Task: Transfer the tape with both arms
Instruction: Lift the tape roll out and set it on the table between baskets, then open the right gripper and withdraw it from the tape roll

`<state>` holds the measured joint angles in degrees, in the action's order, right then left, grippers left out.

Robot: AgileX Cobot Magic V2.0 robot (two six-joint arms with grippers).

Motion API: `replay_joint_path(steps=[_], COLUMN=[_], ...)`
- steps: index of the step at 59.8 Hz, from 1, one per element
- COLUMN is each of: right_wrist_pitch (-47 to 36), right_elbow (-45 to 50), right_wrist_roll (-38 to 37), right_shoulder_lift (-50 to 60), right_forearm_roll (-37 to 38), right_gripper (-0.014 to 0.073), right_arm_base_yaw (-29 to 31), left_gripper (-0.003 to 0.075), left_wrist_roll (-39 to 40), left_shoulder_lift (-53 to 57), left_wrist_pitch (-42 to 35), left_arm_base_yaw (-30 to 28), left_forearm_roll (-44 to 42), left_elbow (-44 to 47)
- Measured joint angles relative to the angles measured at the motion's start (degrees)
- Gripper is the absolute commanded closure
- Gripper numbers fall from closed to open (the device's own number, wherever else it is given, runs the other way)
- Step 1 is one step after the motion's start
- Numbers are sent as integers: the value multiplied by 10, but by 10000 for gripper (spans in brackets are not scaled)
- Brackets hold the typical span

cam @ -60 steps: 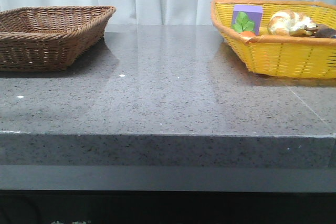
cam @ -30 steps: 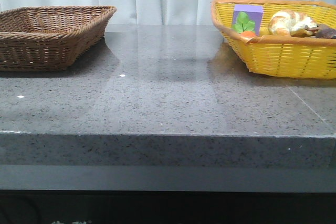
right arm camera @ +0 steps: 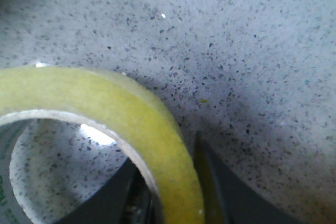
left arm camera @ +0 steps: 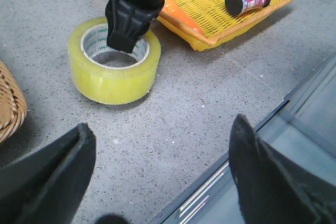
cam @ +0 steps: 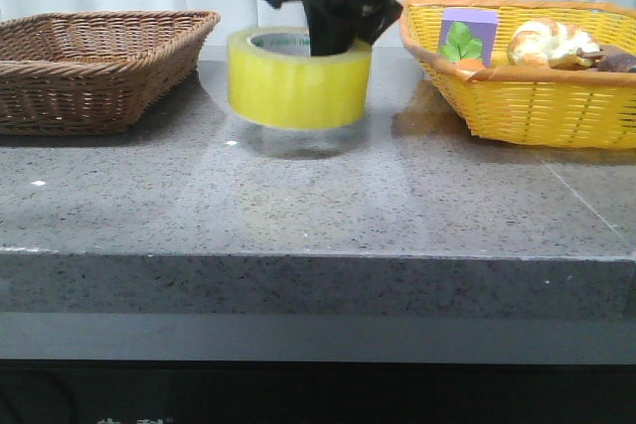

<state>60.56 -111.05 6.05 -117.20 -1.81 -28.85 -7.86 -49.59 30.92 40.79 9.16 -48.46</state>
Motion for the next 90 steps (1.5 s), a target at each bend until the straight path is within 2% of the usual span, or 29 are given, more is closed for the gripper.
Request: replay_joint_path(steps=[8,14,30,47,55,74,90], right_wrist_pitch=[-4,-13,-8,15,-11,-110,-163], right_elbow=[0,0,0,10,79,354,526], right_wrist_roll=[1,1,1,-1,-1,-4,-5], right_shoulder_lift=[-9,-9,41,197,289,521,679], right_forearm_roll=[-1,-1,-1,-14,-30,-50,-52], right_gripper=[239,159,151,151,151,151,151], right_arm_base_yaw=[0,0,0,0,0,0,0], left_gripper=[195,195,195,195,195,195,195], left_wrist_roll=[0,0,0,0,0,0,0], left_shoulder_lift=[0,0,0,0,0,0,0], left_wrist_pitch=[0,0,0,0,0,0,0], left_arm_base_yaw=[0,0,0,0,0,0,0], left_forearm_roll=[0,0,0,0,0,0,0], left_elbow=[0,0,0,0,0,0,0])
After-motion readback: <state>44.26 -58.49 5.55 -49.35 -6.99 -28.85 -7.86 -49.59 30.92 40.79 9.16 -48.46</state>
